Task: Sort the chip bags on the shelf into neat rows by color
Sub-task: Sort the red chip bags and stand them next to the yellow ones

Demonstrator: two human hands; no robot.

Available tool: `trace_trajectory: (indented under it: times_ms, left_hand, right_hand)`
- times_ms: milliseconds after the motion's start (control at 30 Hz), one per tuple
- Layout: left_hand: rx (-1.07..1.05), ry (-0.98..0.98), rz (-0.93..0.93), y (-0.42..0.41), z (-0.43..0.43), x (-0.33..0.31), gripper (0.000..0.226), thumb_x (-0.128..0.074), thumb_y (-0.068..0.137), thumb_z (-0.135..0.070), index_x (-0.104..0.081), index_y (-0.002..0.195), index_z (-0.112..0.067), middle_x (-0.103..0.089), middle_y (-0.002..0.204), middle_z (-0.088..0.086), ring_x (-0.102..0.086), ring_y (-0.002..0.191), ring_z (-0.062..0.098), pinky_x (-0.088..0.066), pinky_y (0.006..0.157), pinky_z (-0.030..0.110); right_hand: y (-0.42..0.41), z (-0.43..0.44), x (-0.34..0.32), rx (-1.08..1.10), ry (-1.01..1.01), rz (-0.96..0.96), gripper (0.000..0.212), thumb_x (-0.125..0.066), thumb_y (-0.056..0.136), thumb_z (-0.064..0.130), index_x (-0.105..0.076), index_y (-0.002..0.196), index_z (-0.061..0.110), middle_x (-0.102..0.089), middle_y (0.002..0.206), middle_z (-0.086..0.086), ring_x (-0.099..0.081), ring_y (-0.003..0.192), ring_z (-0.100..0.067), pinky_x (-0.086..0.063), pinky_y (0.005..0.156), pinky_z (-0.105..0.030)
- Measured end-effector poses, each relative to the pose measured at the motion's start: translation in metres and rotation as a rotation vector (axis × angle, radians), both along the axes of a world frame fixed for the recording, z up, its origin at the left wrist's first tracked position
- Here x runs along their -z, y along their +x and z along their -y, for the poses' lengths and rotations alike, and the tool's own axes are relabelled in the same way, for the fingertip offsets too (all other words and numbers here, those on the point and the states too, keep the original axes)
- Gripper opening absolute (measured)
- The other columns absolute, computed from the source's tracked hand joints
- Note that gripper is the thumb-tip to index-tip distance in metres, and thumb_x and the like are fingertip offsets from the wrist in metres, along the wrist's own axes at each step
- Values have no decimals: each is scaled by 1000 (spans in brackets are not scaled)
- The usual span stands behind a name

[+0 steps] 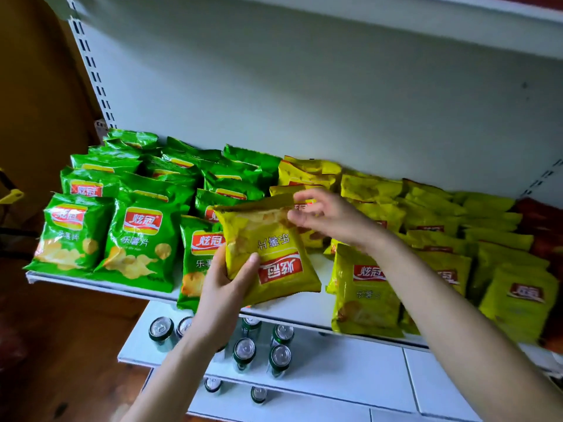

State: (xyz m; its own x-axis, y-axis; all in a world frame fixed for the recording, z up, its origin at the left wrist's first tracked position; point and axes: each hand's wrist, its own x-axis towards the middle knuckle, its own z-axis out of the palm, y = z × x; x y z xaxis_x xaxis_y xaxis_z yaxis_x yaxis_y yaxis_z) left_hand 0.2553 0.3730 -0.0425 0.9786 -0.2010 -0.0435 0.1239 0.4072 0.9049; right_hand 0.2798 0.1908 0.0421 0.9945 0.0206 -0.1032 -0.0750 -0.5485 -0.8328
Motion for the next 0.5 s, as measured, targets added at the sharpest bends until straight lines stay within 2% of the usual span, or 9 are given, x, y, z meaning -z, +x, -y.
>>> trace_trajectory:
  times_ms: [67,167,233,267,333,400,467,500]
  left_hand:
    - [37,17,5,-2,2,-1,43,-66,71,-22,-56,113,-23,-72,100,5,-69,88,17,-57,68,26]
    - [-37,148,23,1,-5,-2,73,-82,66,-44,-45,127,-32,-64,111,-1,-65,100,13,-53,72,27]
    - [-84,238,94,4,-12,-7,82,-72,55,-58,-43,129,-36,-61,111,-6,-63,102,12,-51,80,30]
    - [-53,284,120,5,-14,-12,82,-70,54,-60,-44,128,-36,-62,108,-7,-64,99,10,-52,80,29]
    - [100,385,140,6,-13,-21,72,-76,61,-54,-48,124,-33,-66,100,-6,-68,85,6,-53,68,20]
    - [208,447,161,6,-10,-25,52,-79,70,-39,-55,114,-30,-69,96,5,-69,72,6,-53,60,19]
    - [141,384,168,7,-9,-26,24,-69,82,-19,-59,102,-28,-69,91,13,-67,64,6,-54,57,21]
    - [68,341,151,8,-10,-23,22,-65,85,-12,-58,97,-29,-68,86,11,-65,61,5,-54,56,21]
  right_hand:
    - [-10,-3,18,27,-35,69,49,-69,81,20,-49,125,16,-56,115,-1,-53,112,-16,-47,93,-33]
    - [-18,12,22,88,-46,127,45,-72,77,10,-52,116,19,-56,113,1,-52,110,-18,-44,98,-40]
    - [-25,19,18,34,-125,117,43,-72,77,10,-51,110,28,-56,115,4,-52,112,-15,-43,99,-40]
    - [-29,19,15,-21,-153,101,43,-72,77,11,-50,108,32,-57,116,2,-52,113,-14,-43,98,-37]
    - [-35,11,12,-134,-164,73,45,-72,78,12,-50,108,36,-58,117,3,-54,110,-10,-44,95,-29]
    - [-39,3,15,-156,-134,95,48,-71,78,11,-49,110,38,-57,114,9,-54,107,-4,-43,93,-23]
    - [-40,1,17,-16,-59,220,49,-73,76,11,-49,112,34,-58,111,6,-56,103,-3,-44,91,-24]
    - [-40,3,18,102,-22,295,48,-74,76,12,-50,115,28,-59,111,2,-57,102,-5,-45,89,-23]
